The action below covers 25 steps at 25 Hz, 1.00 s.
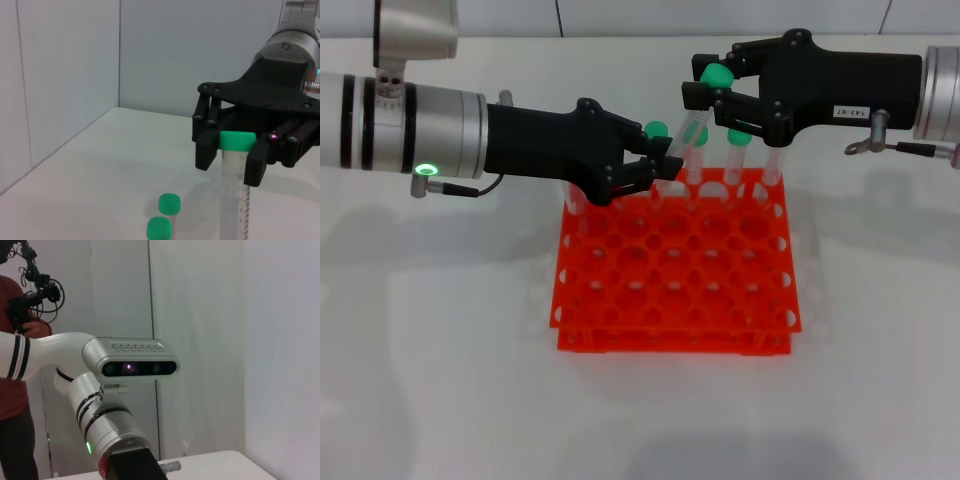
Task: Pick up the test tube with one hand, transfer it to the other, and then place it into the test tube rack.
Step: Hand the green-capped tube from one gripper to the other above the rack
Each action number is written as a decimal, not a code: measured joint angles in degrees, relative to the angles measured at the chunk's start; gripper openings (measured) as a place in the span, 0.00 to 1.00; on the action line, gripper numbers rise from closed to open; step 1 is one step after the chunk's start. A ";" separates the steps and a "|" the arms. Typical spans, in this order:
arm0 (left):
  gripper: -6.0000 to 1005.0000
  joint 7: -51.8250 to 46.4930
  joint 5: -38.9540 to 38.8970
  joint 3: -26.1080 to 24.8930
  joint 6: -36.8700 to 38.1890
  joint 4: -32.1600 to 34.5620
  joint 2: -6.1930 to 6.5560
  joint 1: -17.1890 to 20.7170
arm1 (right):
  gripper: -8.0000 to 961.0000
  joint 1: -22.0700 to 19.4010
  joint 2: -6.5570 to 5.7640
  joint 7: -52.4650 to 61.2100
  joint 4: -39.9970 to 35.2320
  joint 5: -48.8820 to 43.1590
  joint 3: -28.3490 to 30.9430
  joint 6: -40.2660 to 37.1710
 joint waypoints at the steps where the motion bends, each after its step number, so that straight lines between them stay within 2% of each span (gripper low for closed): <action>1: 0.19 0.00 -0.02 0.00 -0.01 -0.06 -0.02 0.00 | 0.29 0.03 0.00 0.00 0.00 0.00 0.00 0.00; 23: 0.18 0.75 0.33 0.01 -0.10 -0.32 -0.54 0.82 | 0.28 1.07 0.00 0.47 -0.18 0.12 -0.62 0.17; 25: 0.09 0.75 0.32 0.00 -0.10 -0.31 -0.58 0.82 | 0.28 1.10 0.00 0.47 -0.18 0.12 -0.67 0.17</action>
